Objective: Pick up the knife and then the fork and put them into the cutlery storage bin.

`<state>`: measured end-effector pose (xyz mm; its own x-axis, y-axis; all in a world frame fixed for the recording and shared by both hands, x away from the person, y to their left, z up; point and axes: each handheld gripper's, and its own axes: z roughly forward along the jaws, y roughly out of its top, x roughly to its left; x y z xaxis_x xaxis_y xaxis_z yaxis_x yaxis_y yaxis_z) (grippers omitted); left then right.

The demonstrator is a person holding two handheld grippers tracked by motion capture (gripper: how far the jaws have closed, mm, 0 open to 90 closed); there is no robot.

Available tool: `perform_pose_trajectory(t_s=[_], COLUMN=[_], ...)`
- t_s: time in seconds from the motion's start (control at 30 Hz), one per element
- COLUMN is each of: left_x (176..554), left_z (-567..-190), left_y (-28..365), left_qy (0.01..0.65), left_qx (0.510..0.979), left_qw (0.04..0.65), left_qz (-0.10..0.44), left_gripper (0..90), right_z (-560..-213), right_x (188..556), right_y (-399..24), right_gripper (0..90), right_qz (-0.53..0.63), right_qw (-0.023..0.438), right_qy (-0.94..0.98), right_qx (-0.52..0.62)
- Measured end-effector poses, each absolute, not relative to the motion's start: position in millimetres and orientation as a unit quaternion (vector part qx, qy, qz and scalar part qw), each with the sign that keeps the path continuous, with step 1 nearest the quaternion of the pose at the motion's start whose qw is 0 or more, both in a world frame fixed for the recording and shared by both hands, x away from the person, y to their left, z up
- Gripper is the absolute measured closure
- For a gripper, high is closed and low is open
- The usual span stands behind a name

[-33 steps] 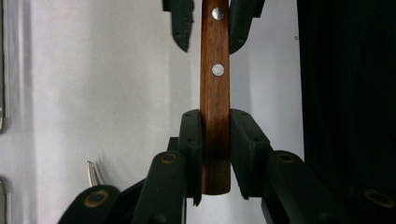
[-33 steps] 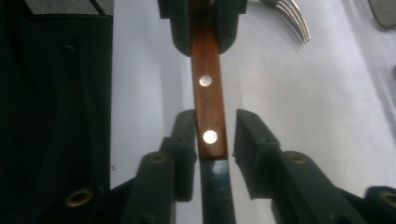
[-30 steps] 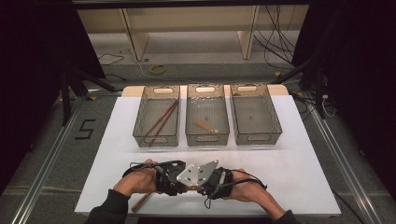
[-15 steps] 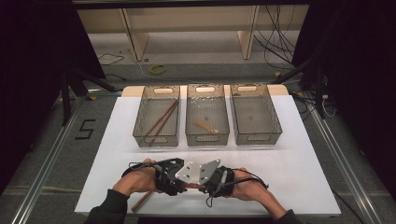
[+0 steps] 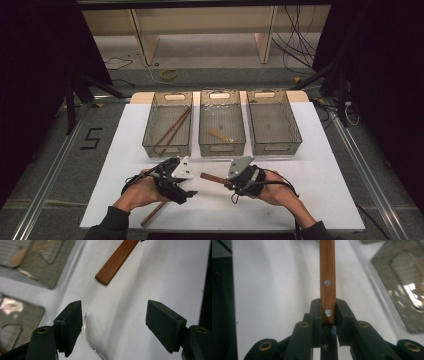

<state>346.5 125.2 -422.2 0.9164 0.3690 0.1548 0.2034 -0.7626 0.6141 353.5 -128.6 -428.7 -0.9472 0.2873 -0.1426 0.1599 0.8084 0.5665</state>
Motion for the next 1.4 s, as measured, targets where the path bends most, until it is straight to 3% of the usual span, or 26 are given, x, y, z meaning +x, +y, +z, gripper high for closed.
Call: perform_pose_trajectory(t_s=[0.43, 0.97, 1.4], left_x=[343.7, 332.2, 328.1], left_z=[-438.7, -445.2, -449.7], left_y=[151.5, 177.1, 185.2], left_qy=[0.275, 0.327, 0.341], left_qx=[0.875, 0.824, 0.814], left_qw=[0.377, 0.442, 0.449], left_qz=[0.129, 0.137, 0.14], left_gripper=[21.4, 20.2, 19.5], right_z=[-406.3, -372.8, -362.4], right_x=[379.0, 426.2, 462.8], right_y=[-162.2, -192.8, -209.3], right_gripper=[78.0, 77.9, 77.9], right_qz=[0.322, 0.347, 0.349], right_qw=[0.14, 0.177, 0.192], right_qy=[0.917, 0.877, 0.851], right_qx=[0.188, 0.282, 0.344])
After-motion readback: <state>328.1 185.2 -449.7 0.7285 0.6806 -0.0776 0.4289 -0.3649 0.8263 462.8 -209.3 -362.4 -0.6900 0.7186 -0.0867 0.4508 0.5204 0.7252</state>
